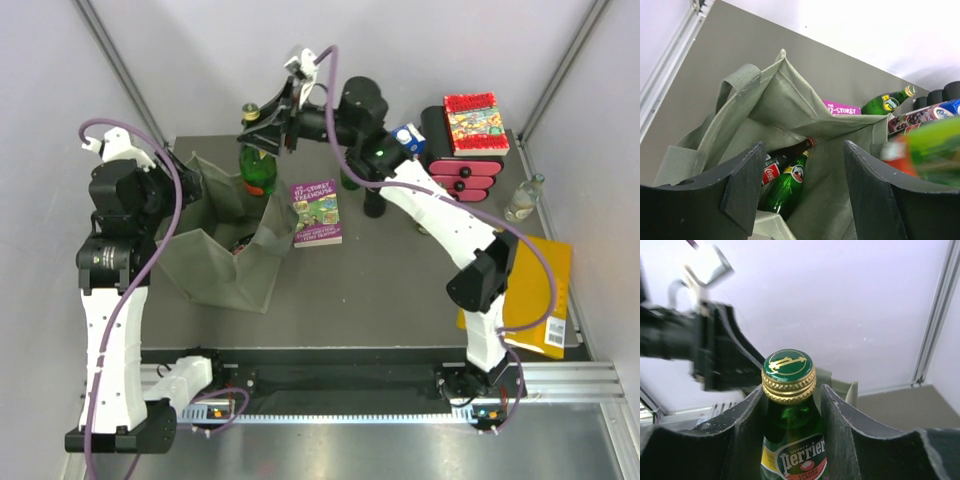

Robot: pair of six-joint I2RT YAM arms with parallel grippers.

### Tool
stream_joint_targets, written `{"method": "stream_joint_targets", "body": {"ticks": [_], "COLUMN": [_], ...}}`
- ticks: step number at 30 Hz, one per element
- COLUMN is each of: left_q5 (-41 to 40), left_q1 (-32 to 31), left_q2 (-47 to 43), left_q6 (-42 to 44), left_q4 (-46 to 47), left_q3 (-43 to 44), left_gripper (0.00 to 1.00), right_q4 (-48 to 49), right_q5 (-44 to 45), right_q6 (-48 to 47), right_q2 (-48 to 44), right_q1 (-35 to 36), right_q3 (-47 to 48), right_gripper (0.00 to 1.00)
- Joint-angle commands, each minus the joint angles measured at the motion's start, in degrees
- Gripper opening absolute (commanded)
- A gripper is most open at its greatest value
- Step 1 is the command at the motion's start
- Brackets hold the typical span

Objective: Take the beverage out of the canvas bag
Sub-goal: Take out the drink from the canvas bag, then place the drink at the center of the board.

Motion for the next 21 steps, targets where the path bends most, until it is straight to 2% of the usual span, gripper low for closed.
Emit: {"method": "stream_joint_targets", "body": {"ticks": [1, 8, 13, 21], "left_q5": [1.74, 6.67, 7.90, 8.08], "left_q1": [-0.03, -0.12, -0.03, -0.03], "left_q2": [-0.92, 0.31, 1.10, 2.15], "left_q6": [-1.59, -4.05, -4.66, -5.28], "left_q4": [6.77, 10.73, 11.96, 12.67], "left_q3": [-2.62, -6.93, -8.61, -9.93], "left_gripper": [0.68, 0.68, 0.68, 0.69], "right_q4": [8.24, 0.16, -4.59, -5.31], "right_q5": [-2.50, -2.77, -1.01, 8.65], "right_q6": [0.29, -8.33, -15.52, -25.04], "right_q2": [-10.01, -20.01, -27.58, -40.42], "right_q1": [-2.42, -6.56, -9.89, -14.47], "right_q3": [4.06, -7.62, -21.50, -48.83], "right_gripper": [0.00, 0.00, 0.00, 0.00]}}
